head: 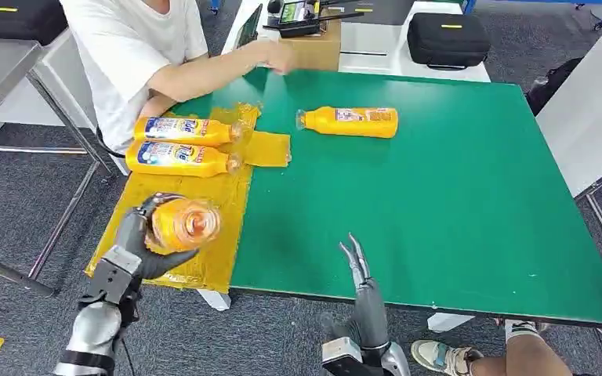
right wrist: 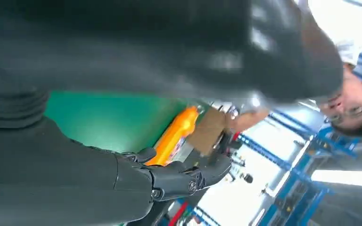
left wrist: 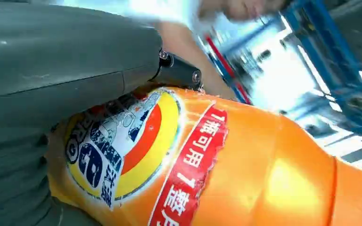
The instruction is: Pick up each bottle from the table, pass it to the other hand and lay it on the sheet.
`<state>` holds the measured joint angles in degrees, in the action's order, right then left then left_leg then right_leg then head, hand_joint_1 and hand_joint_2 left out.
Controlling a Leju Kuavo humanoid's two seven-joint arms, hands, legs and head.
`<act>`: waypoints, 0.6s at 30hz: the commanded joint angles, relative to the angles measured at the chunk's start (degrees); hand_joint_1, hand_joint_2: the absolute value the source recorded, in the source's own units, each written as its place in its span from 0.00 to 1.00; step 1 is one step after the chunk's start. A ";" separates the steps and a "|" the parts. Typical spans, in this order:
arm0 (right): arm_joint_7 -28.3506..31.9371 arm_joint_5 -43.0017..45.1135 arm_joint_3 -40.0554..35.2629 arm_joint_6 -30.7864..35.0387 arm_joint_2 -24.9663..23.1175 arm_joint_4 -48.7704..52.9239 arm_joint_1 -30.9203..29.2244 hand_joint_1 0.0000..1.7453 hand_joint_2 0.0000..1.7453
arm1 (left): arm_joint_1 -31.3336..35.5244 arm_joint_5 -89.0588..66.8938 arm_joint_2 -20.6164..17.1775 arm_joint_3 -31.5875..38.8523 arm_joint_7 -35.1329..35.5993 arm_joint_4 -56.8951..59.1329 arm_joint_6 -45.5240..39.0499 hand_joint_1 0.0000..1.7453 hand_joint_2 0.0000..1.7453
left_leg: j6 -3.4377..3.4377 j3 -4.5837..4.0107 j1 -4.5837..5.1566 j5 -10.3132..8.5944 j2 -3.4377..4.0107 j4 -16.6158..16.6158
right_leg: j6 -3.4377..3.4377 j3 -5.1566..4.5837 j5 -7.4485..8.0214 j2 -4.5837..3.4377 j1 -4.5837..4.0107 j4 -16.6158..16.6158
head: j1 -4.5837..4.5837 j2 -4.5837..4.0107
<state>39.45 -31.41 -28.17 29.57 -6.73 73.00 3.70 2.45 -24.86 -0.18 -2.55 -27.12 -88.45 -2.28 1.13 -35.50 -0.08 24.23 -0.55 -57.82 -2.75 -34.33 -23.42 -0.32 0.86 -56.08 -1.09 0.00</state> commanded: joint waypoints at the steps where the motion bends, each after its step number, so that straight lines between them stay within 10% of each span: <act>1: 0.54 4.07 0.72 -3.41 2.71 6.07 2.53 0.00 0.00 | 10.50 -21.61 -6.36 -0.62 6.82 20.72 -7.55 1.00 1.00 | -0.07 0.25 0.00 0.00 -0.21 0.10 | 0.10 0.30 -0.09 0.26 -0.01 0.05 | 0.00 -0.02; 18: 0.55 8.53 0.45 -8.81 0.54 -0.24 -0.20 0.00 0.00 | 30.55 -38.82 -0.91 -11.17 19.44 53.34 -5.28 0.99 1.00 | -0.09 0.27 -0.08 -0.01 -0.31 0.03 | 0.14 0.40 -0.11 0.41 -0.10 0.05 | 0.00 0.00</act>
<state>40.06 -24.22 -27.89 21.97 -6.05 77.72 5.85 20.79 -63.02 -3.63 -8.72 -8.52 -54.57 -9.44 1.12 -35.51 -0.08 24.19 -0.58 -57.83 -2.74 -34.33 -23.39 -0.28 0.86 -56.09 -1.09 0.00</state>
